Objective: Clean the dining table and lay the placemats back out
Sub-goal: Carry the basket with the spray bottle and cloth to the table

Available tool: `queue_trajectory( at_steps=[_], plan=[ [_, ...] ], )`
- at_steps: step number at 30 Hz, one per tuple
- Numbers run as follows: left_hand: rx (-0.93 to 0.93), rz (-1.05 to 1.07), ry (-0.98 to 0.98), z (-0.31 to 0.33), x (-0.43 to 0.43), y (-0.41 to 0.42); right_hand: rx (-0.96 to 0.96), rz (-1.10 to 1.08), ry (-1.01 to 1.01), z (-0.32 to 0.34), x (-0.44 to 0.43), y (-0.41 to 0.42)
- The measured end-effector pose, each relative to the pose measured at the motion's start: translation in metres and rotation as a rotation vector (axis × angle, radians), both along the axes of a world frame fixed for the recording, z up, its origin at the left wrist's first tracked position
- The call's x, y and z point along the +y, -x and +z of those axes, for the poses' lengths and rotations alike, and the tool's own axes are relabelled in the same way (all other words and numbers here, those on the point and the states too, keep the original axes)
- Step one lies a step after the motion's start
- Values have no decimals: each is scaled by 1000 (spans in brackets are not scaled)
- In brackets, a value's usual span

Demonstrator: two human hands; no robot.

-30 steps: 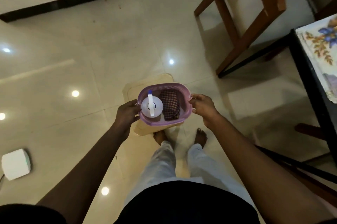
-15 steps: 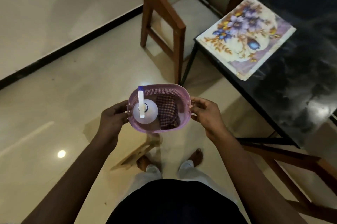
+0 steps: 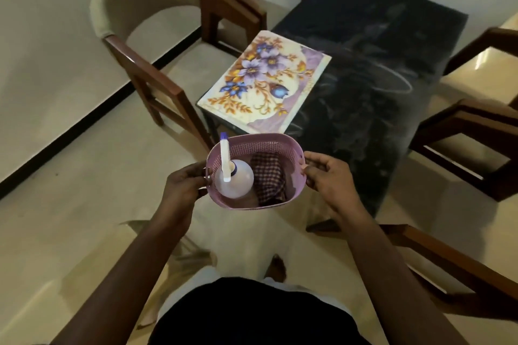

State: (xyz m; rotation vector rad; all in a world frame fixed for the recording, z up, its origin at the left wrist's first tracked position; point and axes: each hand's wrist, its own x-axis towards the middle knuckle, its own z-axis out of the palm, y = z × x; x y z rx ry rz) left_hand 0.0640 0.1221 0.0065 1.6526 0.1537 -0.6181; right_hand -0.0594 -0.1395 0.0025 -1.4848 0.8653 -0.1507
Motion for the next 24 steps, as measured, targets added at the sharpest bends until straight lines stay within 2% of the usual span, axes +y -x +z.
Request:
queue_trajectory(
  at_steps=[17,24],
  plan=[
    [113,-379,-56,-8,-213,-65,108,-419,-51,-8,-152,12],
    [109,-516,-148,-18,-286,-100,136,-494,-13,-13,-202,-6]
  ],
)
